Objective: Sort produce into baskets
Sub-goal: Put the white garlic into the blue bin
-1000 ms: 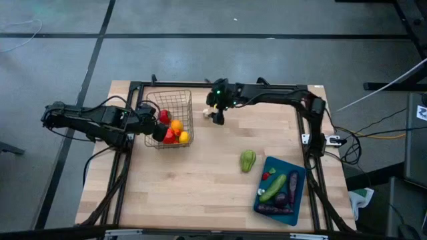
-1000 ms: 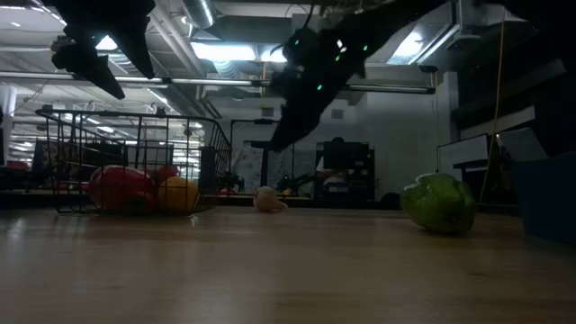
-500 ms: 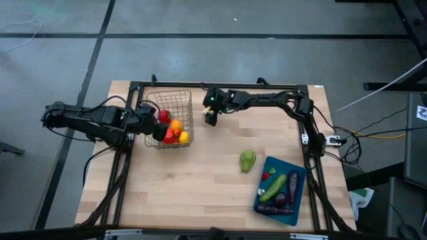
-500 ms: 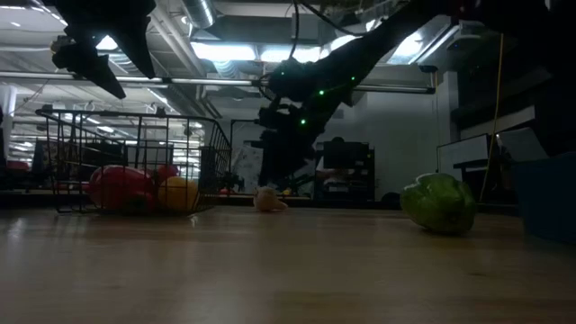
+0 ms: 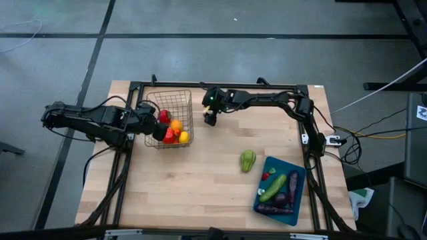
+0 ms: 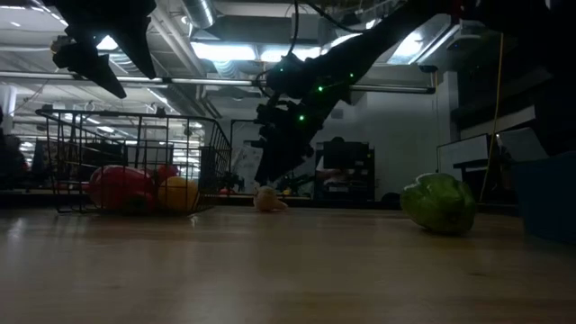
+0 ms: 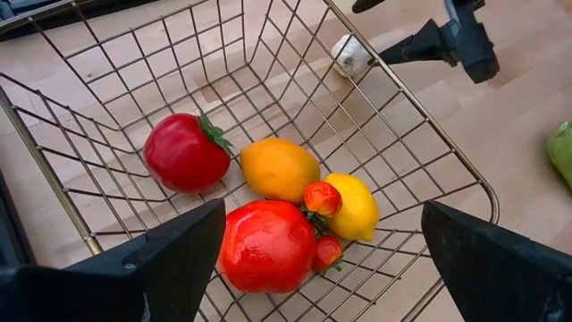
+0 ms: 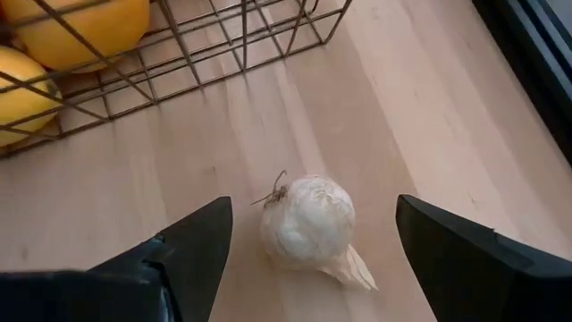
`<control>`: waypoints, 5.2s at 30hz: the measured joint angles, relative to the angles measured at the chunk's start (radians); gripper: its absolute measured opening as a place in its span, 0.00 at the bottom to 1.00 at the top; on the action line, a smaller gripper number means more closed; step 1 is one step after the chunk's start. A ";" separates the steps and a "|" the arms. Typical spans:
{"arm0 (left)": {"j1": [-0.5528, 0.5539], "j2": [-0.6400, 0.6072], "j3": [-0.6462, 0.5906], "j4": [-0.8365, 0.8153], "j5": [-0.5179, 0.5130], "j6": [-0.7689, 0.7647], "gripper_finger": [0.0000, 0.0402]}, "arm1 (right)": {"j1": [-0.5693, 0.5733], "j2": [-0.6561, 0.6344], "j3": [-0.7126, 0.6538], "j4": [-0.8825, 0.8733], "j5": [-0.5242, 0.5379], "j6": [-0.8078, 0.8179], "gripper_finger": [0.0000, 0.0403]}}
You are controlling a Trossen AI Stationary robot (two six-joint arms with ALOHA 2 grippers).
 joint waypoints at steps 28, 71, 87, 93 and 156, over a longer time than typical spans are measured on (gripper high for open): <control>0.000 0.000 0.000 0.000 -0.026 -0.008 0.92 | -0.001 0.000 0.079 -0.085 -0.026 0.110 0.02; 0.253 0.387 0.184 0.672 0.242 0.478 0.92 | 0.125 -0.339 0.722 -0.937 0.262 -0.097 0.00; 0.385 0.843 0.624 0.339 0.301 0.675 0.92 | 0.441 -0.482 0.669 -1.205 0.453 0.097 0.00; 0.442 0.969 0.689 0.273 0.303 0.725 0.92 | 0.488 -0.597 0.400 -1.153 0.516 0.197 0.00; 0.504 1.239 0.688 0.222 0.438 0.929 0.46 | 0.411 -0.863 -0.634 -0.268 0.218 0.264 0.45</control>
